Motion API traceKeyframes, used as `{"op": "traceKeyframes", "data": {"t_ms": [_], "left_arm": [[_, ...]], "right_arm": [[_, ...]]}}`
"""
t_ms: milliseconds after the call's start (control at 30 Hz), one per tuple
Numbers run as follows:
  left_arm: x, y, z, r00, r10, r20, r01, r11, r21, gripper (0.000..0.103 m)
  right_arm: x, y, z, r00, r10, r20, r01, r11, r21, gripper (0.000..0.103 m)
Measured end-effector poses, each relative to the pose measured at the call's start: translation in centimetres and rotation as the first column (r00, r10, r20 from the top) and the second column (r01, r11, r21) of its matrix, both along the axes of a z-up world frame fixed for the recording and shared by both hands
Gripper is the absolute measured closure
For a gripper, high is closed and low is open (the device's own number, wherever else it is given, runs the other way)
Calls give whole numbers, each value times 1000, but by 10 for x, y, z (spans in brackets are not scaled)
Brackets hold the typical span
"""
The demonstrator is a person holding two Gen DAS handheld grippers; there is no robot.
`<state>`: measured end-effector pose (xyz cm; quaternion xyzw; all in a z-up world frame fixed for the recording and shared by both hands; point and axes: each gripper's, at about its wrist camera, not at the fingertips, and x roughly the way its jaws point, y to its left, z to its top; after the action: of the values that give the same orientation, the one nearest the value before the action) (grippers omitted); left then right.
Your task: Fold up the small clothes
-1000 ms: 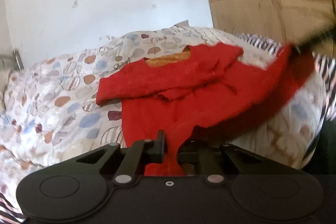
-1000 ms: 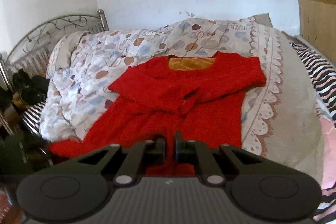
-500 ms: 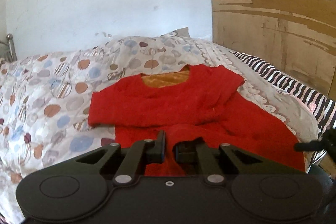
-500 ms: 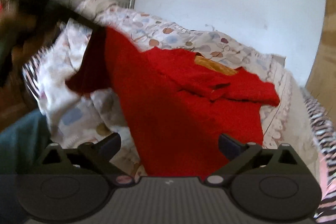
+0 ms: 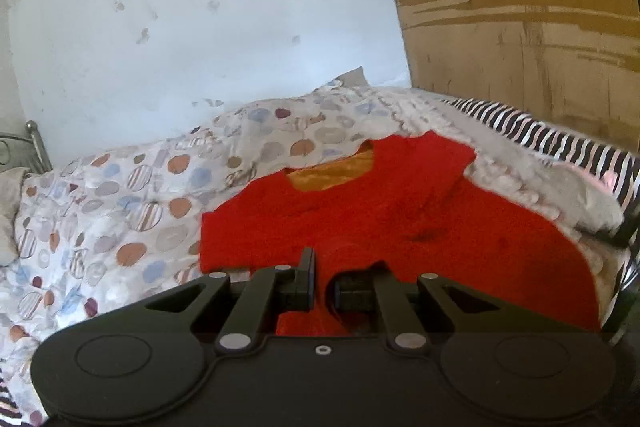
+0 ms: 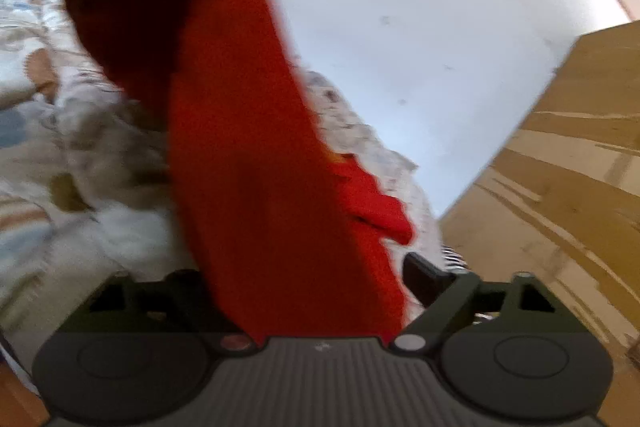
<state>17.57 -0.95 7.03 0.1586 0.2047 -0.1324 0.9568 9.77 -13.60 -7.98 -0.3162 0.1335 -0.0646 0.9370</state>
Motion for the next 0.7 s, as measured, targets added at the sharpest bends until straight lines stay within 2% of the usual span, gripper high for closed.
{"op": "traceKeyframes", "data": {"t_ms": [67, 167, 200, 233, 300, 367, 433, 567, 633, 700], "left_arm": [[-8, 5, -7, 1000, -4, -23, 4, 1000, -7, 94], [-24, 8, -19, 1000, -17, -17, 18, 1000, 11, 94], [-30, 8, -23, 1000, -28, -10, 28, 999, 24, 94], [-35, 8, -26, 999, -36, -6, 36, 999, 34, 94], [-44, 6, -32, 999, -40, 1, 40, 998, 54, 94], [-51, 2, -38, 999, -40, 5, 39, 996, 82, 94], [-57, -3, -48, 1000, -27, 14, 24, 989, 146, 93], [-61, -6, -71, 1000, 8, 14, -11, 971, 239, 94], [-66, 0, -75, 1000, 28, 9, -29, 973, 229, 96], [-78, 9, -66, 998, 51, 35, -56, 987, 149, 97]], "right_arm": [[-15, -16, 6, 999, -1, 46, 1, 1000, 12, 34], [-42, -43, 20, 988, 83, 128, -96, 991, 92, 47], [-46, -50, 24, 985, 105, 135, -118, 988, 95, 59], [-50, -54, 28, 983, 122, 135, -135, 987, 88, 77], [-53, -60, 35, 980, 151, 128, -164, 982, 90, 92], [-53, -65, 47, 979, 164, 120, -180, 975, 134, 95], [-54, -67, 60, 977, 179, 115, -197, 966, 168, 96], [-57, -69, 85, 967, 212, 143, -232, 963, 139, 96], [-57, -71, 94, 964, 220, 151, -241, 961, 135, 97], [-63, -70, 98, 962, 225, 154, -245, 961, 130, 97]]}}
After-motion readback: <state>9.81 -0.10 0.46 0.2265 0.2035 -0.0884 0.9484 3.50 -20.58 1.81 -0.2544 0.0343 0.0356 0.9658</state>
